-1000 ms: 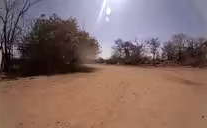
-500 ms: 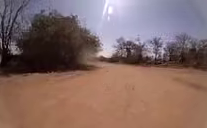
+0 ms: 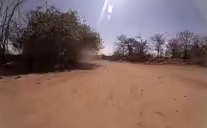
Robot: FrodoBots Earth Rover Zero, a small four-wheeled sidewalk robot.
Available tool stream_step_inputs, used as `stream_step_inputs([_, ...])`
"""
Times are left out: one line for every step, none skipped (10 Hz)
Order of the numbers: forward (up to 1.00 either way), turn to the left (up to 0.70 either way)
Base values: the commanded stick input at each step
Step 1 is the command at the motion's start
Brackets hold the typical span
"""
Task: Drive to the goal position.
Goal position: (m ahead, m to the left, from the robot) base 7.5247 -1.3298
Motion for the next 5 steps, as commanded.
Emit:
stream_step_inputs([1.0,0.0])
stream_step_inputs([1.0,0.0])
stream_step_inputs([1.0,-0.04])
stream_step_inputs([1.0,-0.16])
stream_step_inputs([1.0,-0.26])
